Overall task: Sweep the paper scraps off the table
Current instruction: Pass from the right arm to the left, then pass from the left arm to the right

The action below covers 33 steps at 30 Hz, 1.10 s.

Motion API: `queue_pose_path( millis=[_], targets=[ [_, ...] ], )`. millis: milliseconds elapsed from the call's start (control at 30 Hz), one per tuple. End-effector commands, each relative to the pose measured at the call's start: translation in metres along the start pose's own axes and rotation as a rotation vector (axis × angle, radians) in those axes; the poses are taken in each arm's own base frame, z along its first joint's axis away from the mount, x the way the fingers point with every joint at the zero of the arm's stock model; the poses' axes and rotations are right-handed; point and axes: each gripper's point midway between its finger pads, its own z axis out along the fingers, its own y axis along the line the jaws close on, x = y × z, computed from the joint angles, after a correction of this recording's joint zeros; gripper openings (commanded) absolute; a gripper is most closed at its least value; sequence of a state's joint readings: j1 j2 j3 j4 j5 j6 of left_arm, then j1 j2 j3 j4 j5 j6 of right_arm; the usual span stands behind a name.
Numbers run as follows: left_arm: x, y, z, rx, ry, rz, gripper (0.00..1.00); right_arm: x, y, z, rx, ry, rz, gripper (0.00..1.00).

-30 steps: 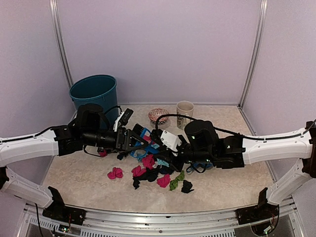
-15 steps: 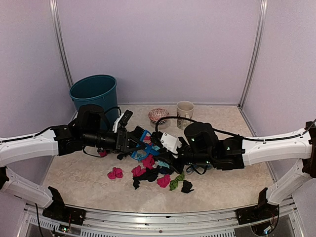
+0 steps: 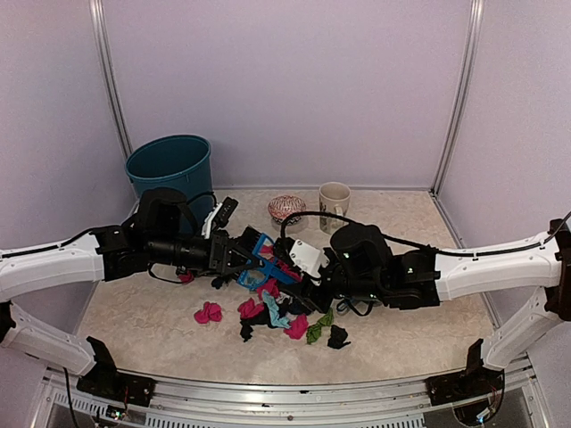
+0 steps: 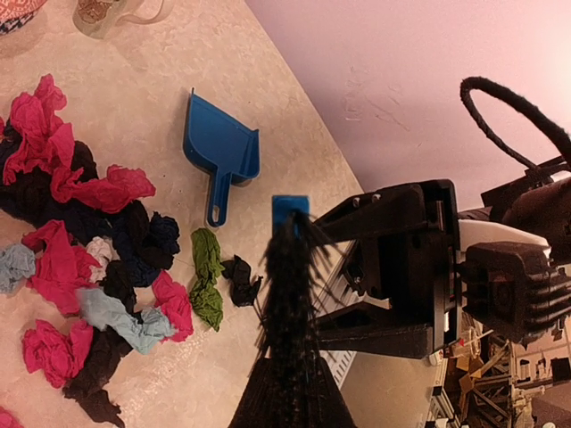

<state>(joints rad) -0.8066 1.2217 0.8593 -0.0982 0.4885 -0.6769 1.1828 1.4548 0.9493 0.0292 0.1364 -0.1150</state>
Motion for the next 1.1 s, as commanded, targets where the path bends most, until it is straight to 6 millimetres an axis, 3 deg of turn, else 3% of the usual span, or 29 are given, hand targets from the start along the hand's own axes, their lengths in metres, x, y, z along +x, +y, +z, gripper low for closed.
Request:
queue_pose_path(
  millis=[0,333,567,900,1067],
  targets=[
    [-0.018,-0.007,-0.011,0.006,-0.068,0.028,0.00,0.004,-0.007,-0.001,0.059,0.004,0.007,0.57],
    [-0.028,0.014,-0.028,-0.059,-0.174,0.039,0.00,0.002,-0.018,-0.019,0.065,-0.016,0.077,0.71],
    [-0.027,0.009,-0.038,-0.008,-0.246,0.077,0.00,0.006,-0.029,-0.033,0.017,-0.028,0.190,0.73],
    [-0.009,-0.014,-0.038,0.182,-0.200,0.005,0.00,-0.012,-0.006,-0.060,-0.109,-0.193,-0.015,0.82],
    [-0.003,-0.019,-0.042,0.233,-0.211,0.006,0.00,-0.014,0.002,-0.063,-0.138,-0.245,-0.110,0.80]
  ],
)
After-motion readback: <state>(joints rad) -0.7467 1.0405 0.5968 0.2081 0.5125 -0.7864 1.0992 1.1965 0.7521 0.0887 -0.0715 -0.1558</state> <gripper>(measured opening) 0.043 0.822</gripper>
